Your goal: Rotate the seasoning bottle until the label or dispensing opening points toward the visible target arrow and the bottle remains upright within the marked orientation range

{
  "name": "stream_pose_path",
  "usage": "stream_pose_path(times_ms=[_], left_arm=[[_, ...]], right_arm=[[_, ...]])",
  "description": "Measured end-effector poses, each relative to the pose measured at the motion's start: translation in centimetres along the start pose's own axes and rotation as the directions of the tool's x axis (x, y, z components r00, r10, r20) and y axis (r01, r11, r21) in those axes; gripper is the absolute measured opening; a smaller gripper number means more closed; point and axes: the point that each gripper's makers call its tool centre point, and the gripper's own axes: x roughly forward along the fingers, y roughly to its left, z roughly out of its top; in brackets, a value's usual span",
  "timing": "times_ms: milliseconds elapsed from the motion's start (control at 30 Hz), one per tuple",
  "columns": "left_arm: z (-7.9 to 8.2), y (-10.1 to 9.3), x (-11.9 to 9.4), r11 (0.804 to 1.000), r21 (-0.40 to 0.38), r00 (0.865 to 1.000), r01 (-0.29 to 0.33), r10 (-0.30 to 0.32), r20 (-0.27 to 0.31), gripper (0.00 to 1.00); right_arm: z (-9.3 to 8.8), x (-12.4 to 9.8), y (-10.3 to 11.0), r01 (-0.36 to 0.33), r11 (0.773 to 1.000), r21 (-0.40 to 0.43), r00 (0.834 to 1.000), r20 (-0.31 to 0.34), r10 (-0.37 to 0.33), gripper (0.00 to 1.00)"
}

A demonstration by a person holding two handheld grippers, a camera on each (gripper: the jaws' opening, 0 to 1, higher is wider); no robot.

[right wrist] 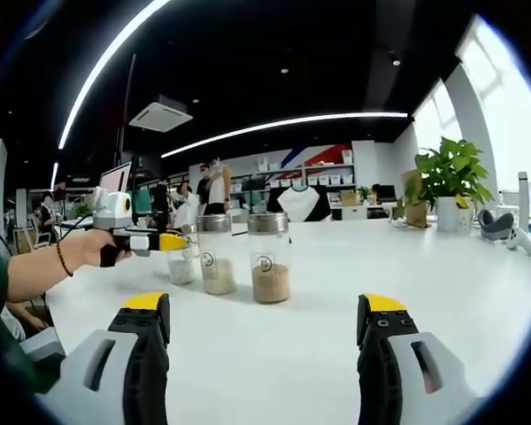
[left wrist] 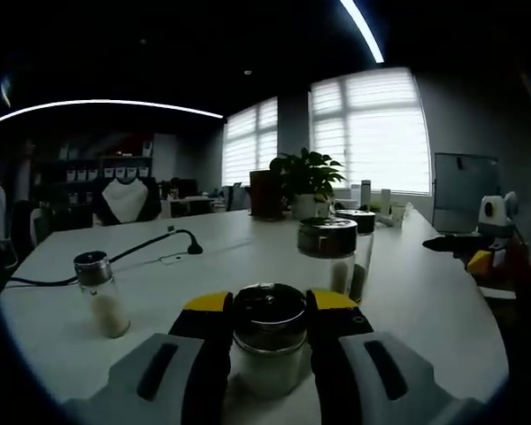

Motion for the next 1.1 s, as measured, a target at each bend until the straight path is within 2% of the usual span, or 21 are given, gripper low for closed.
stream_pose_path(times_ms=[267, 367, 433, 667, 767, 900, 1000, 1100], left_arm=[[0.1, 1.0, 0.1, 0.997, -0.01, 0.997, -0.075, 0.075, -0.011, 0.34], [0.0, 1.4, 0.0, 0.994, -0.012, 0.994, -0.111, 0.111, -0.015, 0.34], [0.0, 1.5, 0.1, 0.991, -0.013, 0.991, -0.13, 0.13, -0.012, 0.34], [0.2, 1.7, 0.0, 0.983, -0.019, 0.983, -0.184, 0.184, 0.006, 0.34], [0.1, 1.5, -0.1, 0.981, -0.018, 0.981, -0.196, 0.196, 0.0, 0.34], [0.1, 1.7, -0.3, 0.974, -0.027, 0.974, -0.225, 0.225, -0.003, 0.34], [-0.2, 1.5, -0.2, 0.967, 0.024, 0.967, -0.254, 0.254, -0.03, 0.34], [-0.1, 1.4, -0.3, 0.965, 0.007, 0.964, -0.264, 0.264, -0.023, 0.34]], right_arm=[[0.1, 0.0, -0.2, 0.008, 1.0, -0.003, 1.0, 0.0, -0.008, 0.89], [-0.1, 0.0, -0.1, 0.02, 0.998, -0.054, 1.0, -0.006, -0.02, 0.89], [0.0, 0.0, 0.0, 0.019, 0.998, -0.056, 1.0, -0.004, -0.019, 0.89], [-0.5, 0.5, 0.4, -0.015, 1.0, -0.019, 1.0, -0.021, 0.015, 0.9], [0.1, 0.3, 0.3, -0.008, 1.0, 0.01, 1.0, 0.006, 0.008, 0.88], [0.3, 0.2, 0.1, -0.003, 1.0, -0.01, 1.0, 0.006, 0.003, 0.88], [0.1, 0.1, 0.0, 0.002, 1.0, -0.002, 1.0, 0.004, -0.002, 0.88], [-0.3, 0.1, -0.1, 0.003, 1.0, -0.002, 1.0, -0.014, -0.003, 0.88]])
